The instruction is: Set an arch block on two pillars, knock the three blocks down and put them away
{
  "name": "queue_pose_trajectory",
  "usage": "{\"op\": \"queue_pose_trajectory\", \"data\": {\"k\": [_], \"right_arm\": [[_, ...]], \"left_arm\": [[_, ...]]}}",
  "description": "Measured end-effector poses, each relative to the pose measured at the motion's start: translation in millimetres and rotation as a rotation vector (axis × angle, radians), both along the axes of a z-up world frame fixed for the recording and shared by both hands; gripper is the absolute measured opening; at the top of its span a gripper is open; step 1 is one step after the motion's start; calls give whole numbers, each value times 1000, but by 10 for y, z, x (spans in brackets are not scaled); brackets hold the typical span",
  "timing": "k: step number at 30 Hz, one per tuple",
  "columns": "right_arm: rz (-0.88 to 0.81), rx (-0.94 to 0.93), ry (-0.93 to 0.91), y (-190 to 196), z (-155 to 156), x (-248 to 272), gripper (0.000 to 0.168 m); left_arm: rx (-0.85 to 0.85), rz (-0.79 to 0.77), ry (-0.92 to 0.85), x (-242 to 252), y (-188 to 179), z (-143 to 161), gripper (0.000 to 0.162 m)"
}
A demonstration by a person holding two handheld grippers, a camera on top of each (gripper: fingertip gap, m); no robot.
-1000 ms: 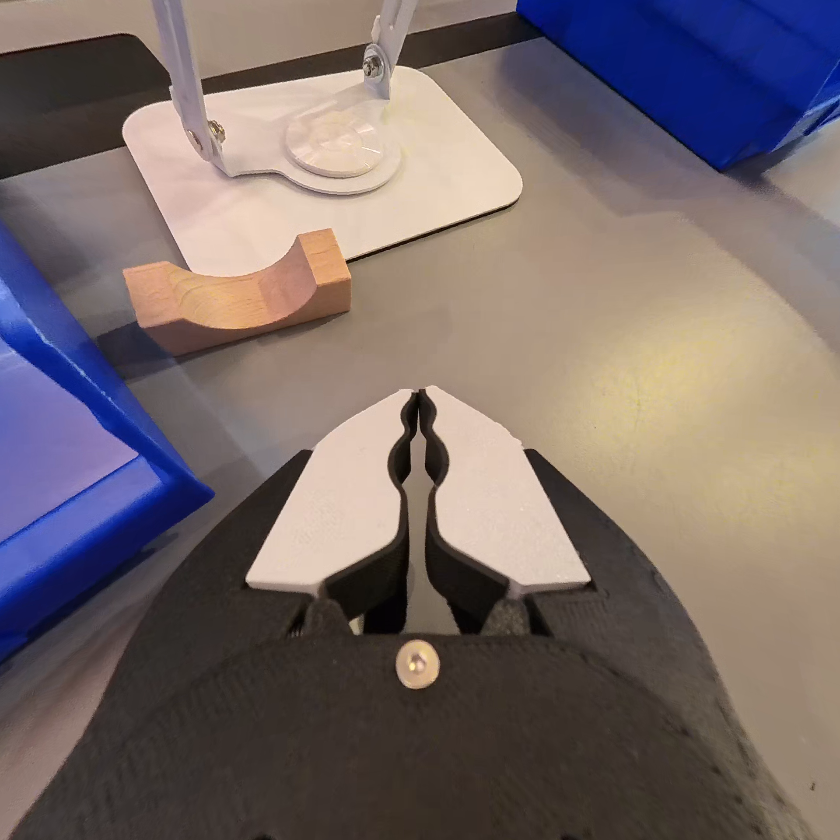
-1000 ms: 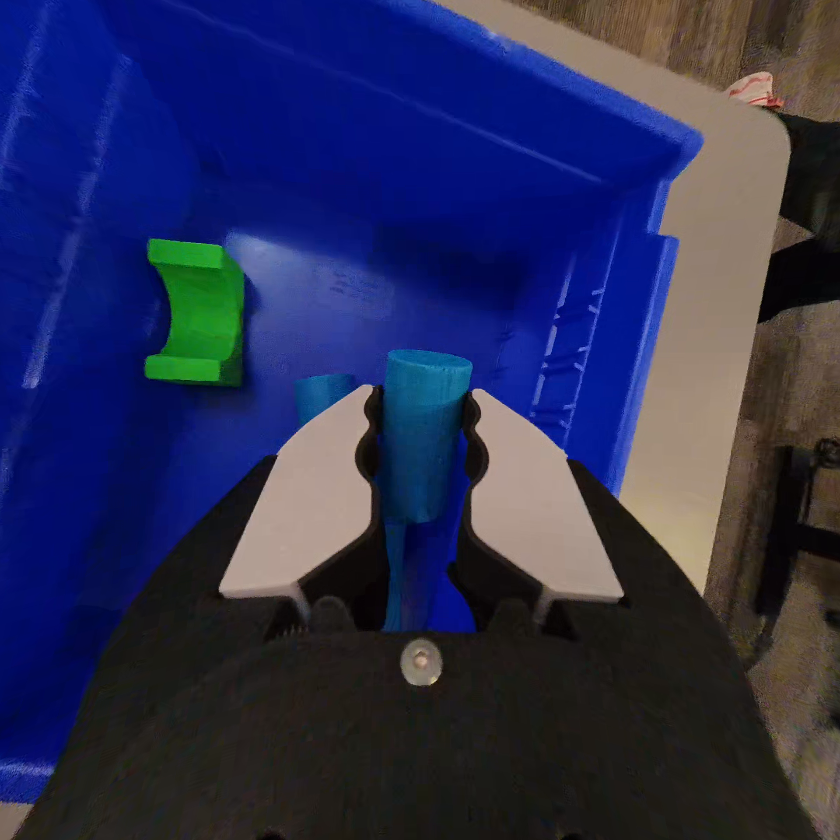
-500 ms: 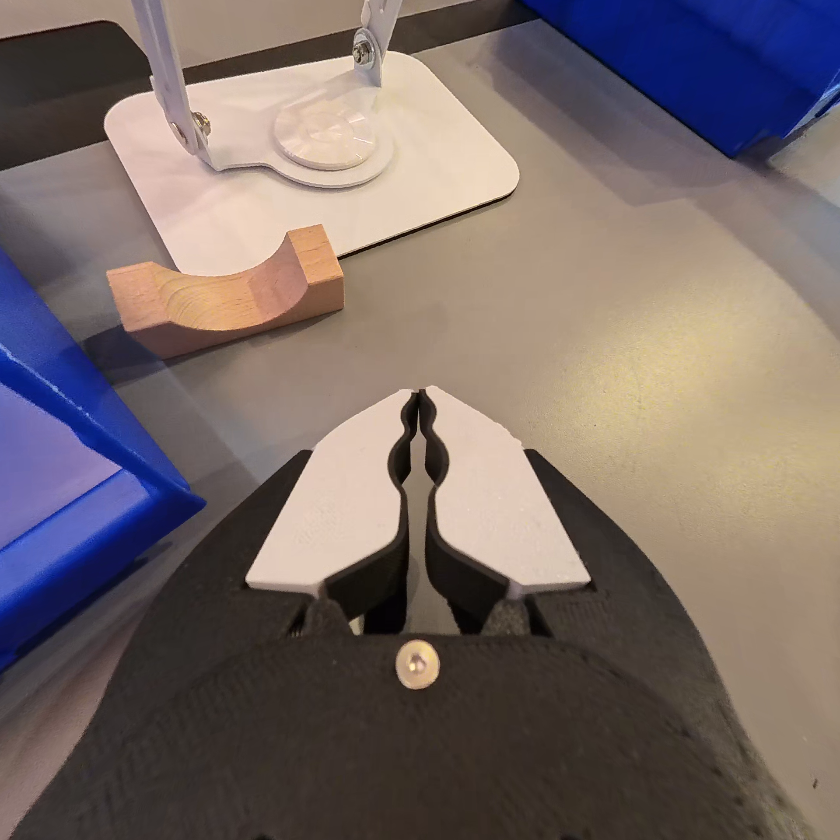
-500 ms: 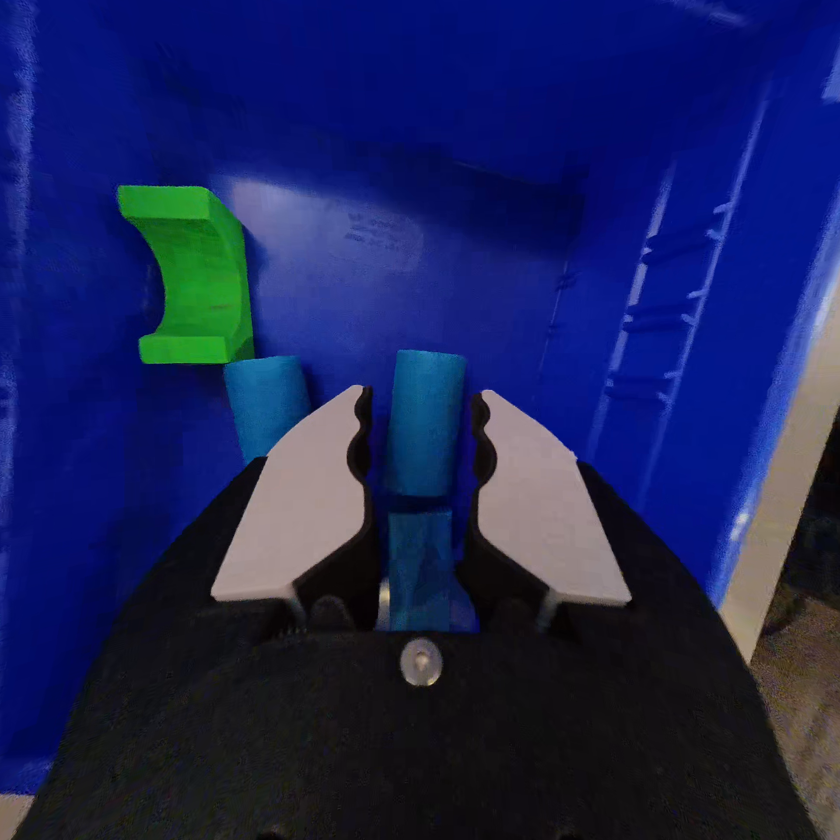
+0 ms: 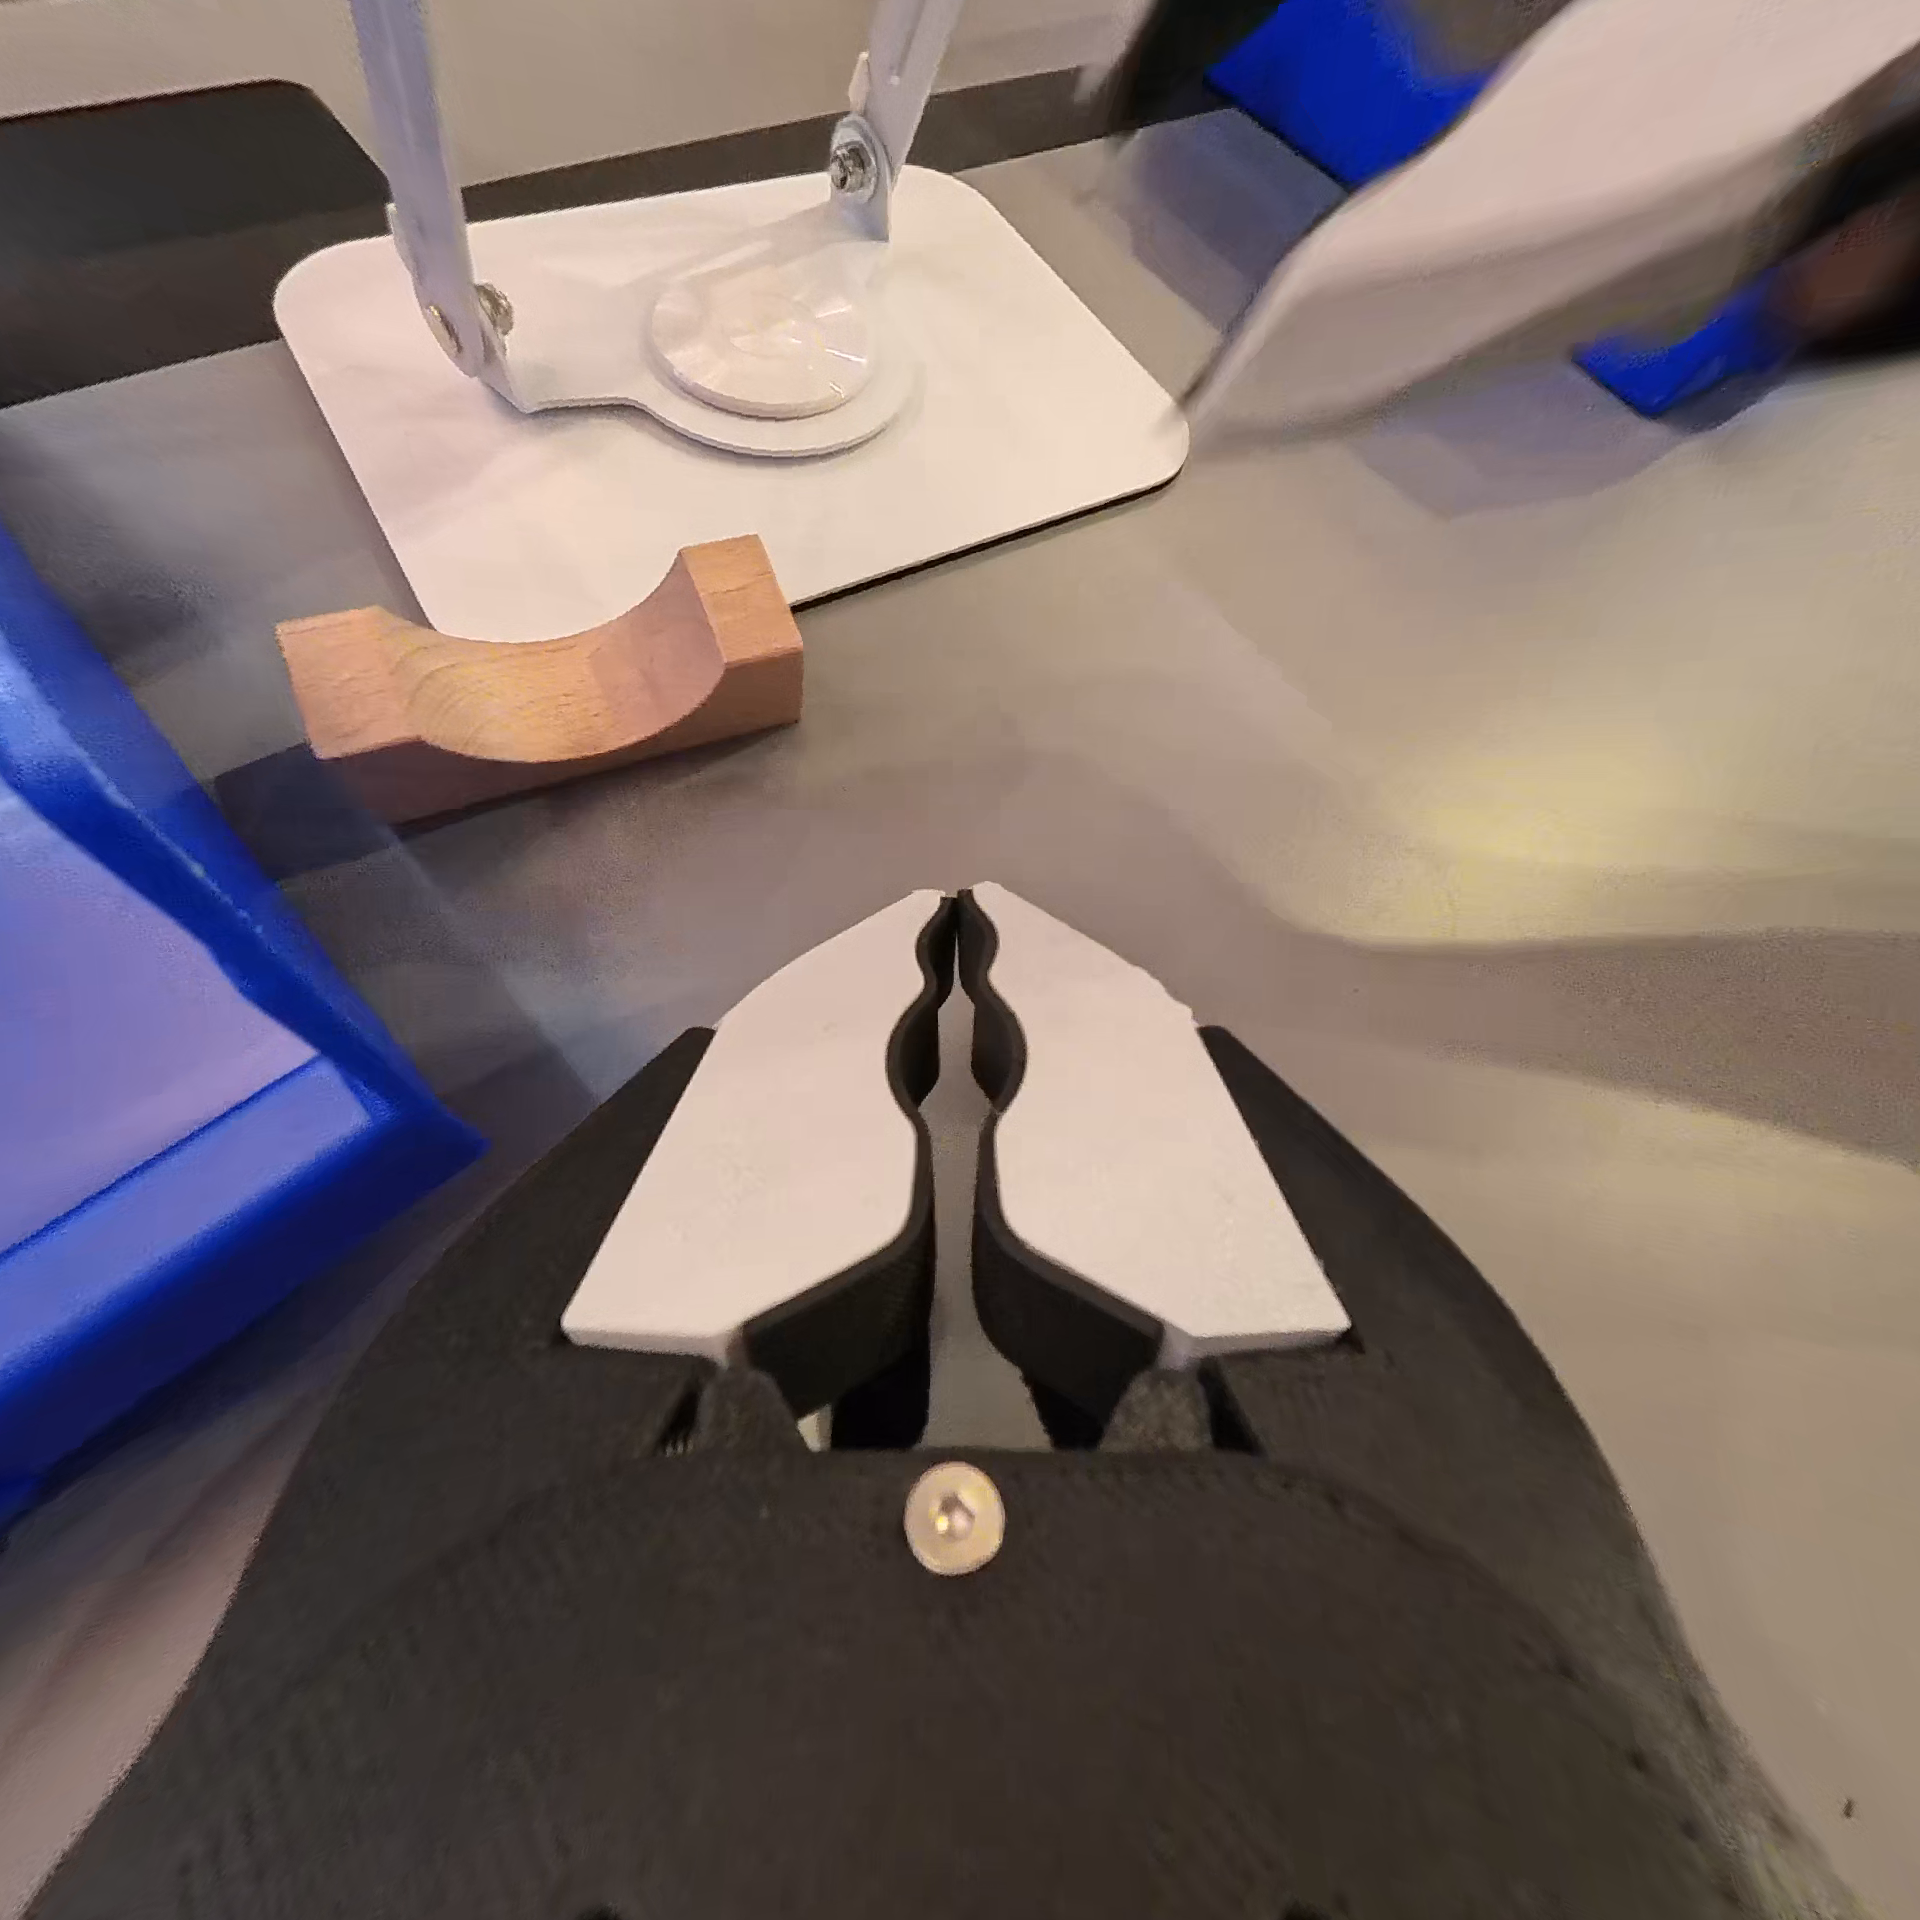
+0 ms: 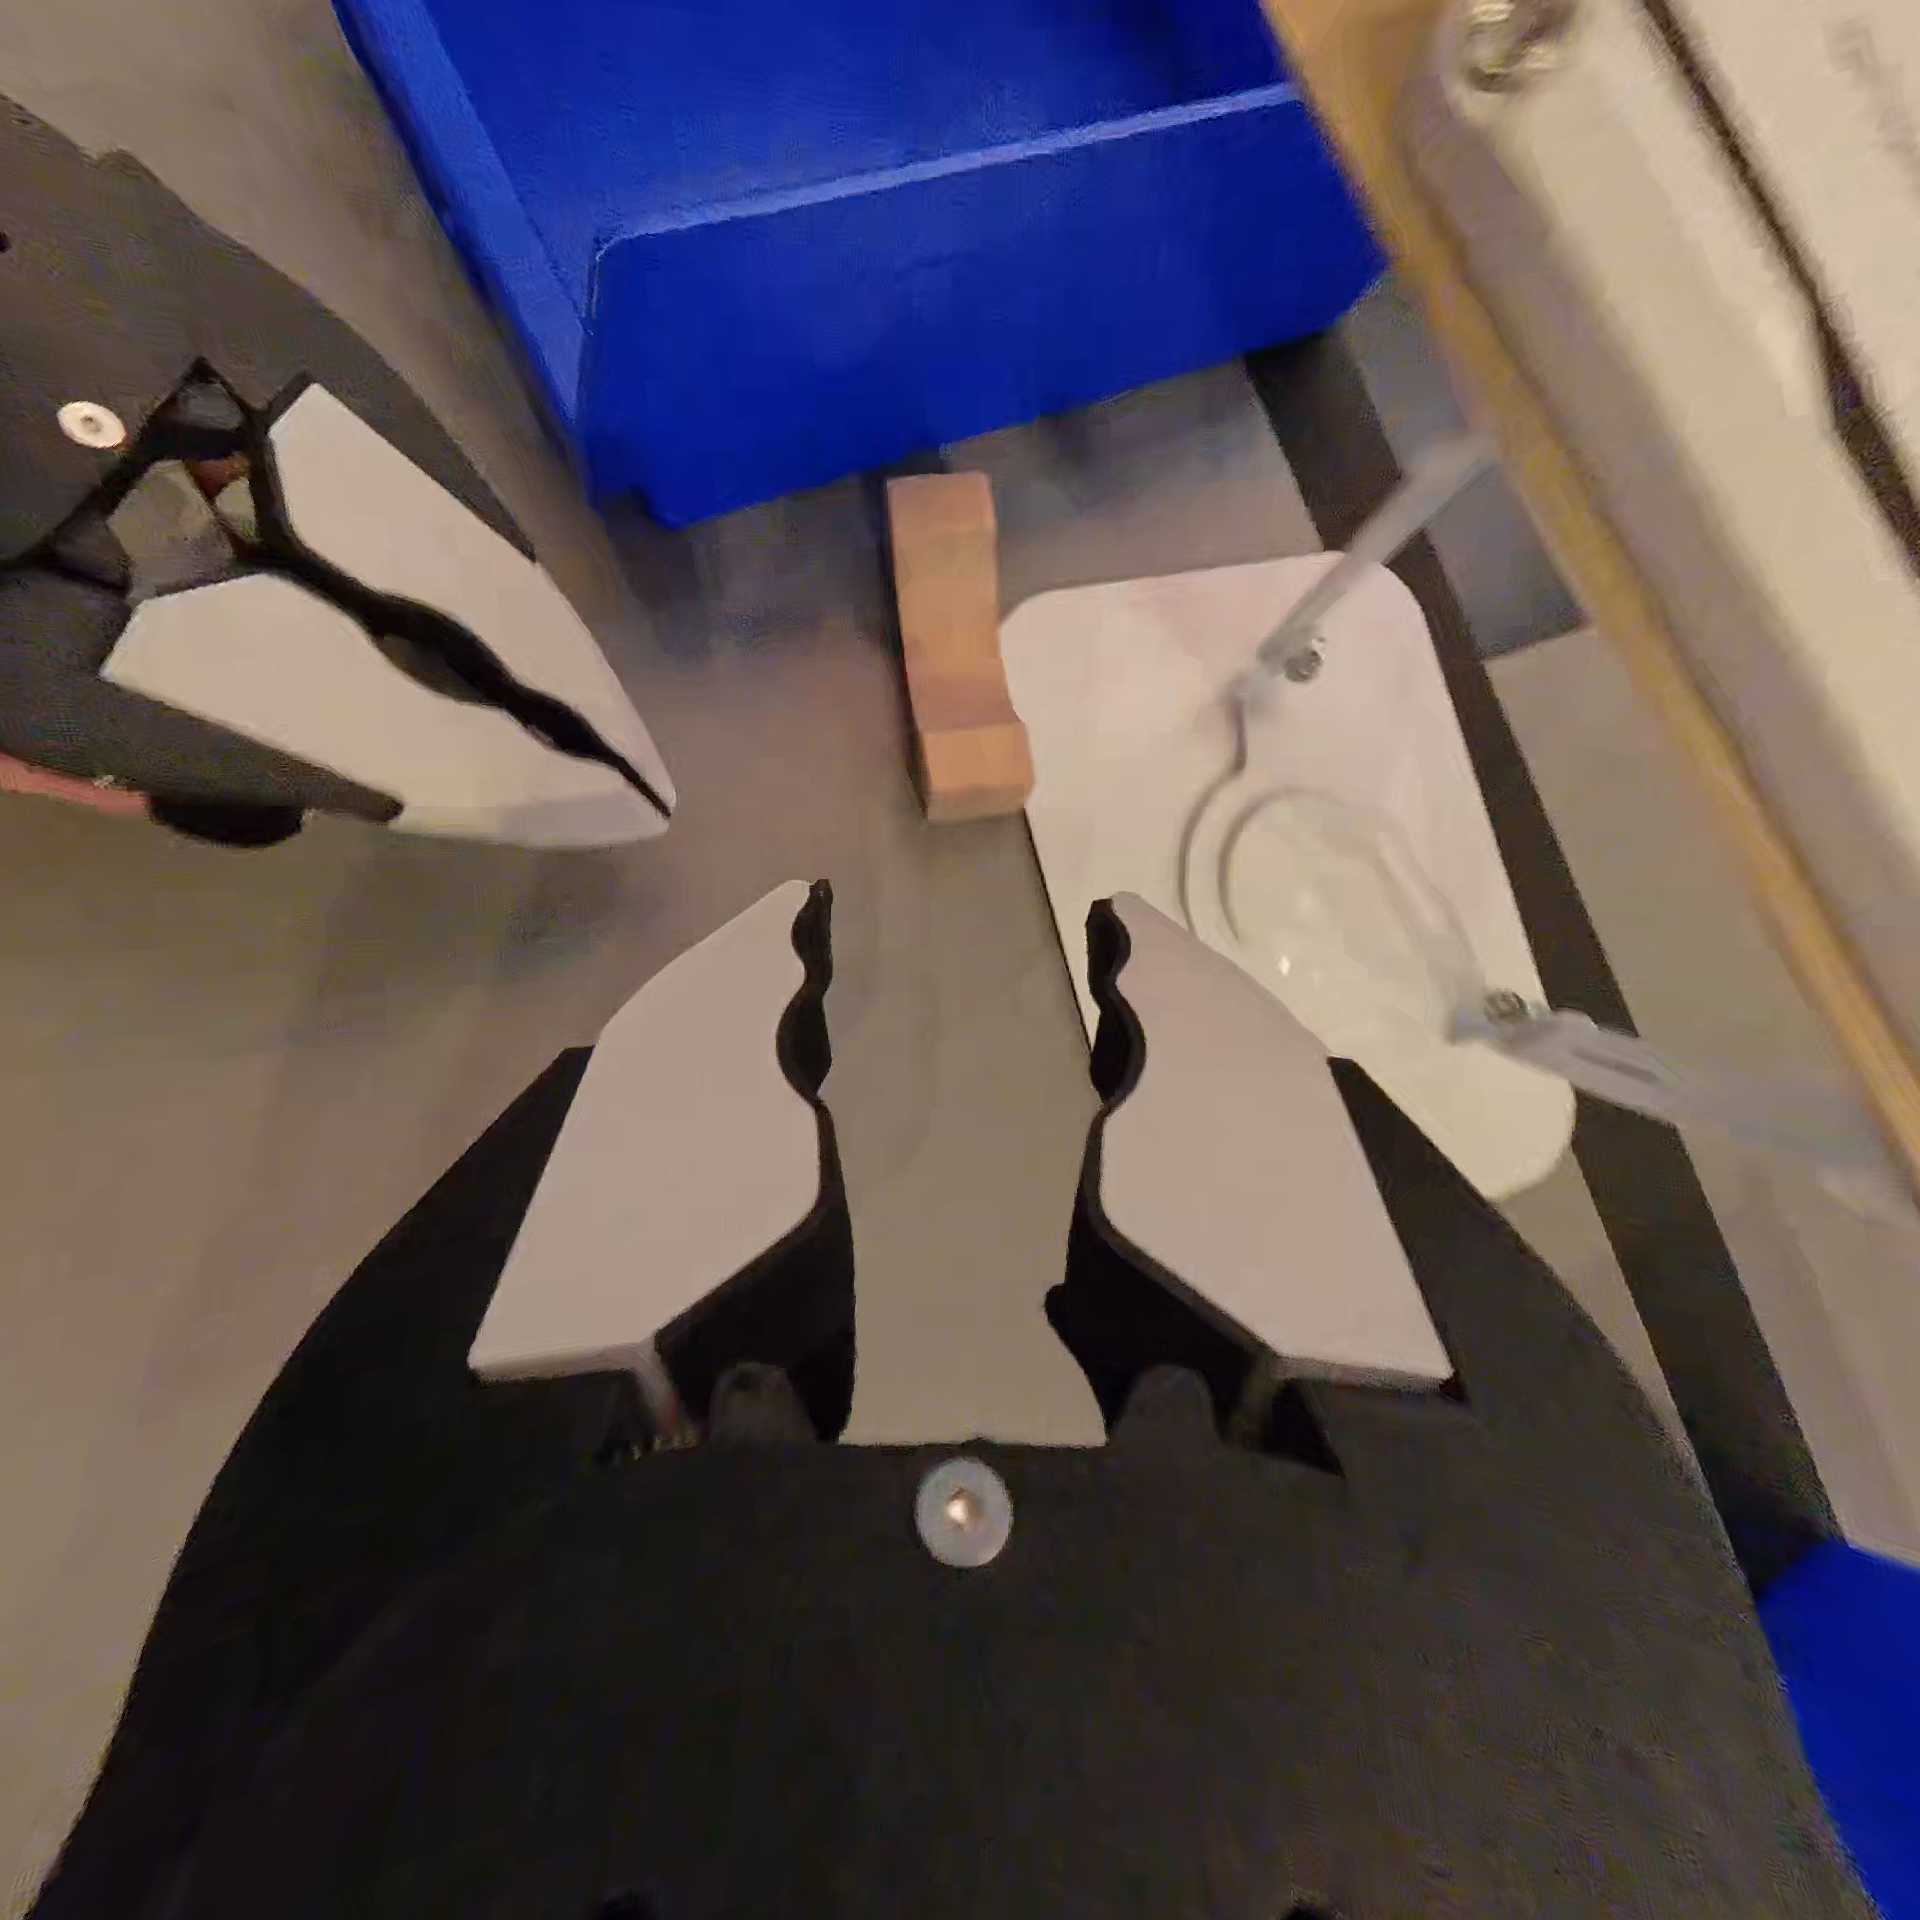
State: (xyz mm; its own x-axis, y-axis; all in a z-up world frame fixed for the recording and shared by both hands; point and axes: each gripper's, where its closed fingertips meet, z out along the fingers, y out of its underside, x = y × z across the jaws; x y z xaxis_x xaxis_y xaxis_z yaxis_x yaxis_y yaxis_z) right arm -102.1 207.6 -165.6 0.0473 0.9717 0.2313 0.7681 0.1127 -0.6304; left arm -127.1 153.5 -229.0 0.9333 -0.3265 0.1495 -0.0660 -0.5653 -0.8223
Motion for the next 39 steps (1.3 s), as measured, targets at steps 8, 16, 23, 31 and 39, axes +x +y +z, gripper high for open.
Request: {"op": "queue_pose_trajectory", "data": {"k": [8, 16, 23, 31, 39], "right_arm": [[76, -99, -226, 103, -895, -689, 39], [75, -175, -96, -86, -612, -421, 34], [17, -178, 81, -167, 181, 519, 33], [-328, -81, 248, 607, 964, 2029, 33], [-715, -170, 139, 1577, 283, 3028, 34]], "left_arm": [[-4, -12, -34, 5, -2, 9, 0], [-14, -23, -35, 20, -3, -4, 0], [-19, -22, -28, 22, -1, -14, 0], [-28, -18, -28, 18, 8, -28, 0], [-35, -17, -30, 16, 13, -39, 0]]}}
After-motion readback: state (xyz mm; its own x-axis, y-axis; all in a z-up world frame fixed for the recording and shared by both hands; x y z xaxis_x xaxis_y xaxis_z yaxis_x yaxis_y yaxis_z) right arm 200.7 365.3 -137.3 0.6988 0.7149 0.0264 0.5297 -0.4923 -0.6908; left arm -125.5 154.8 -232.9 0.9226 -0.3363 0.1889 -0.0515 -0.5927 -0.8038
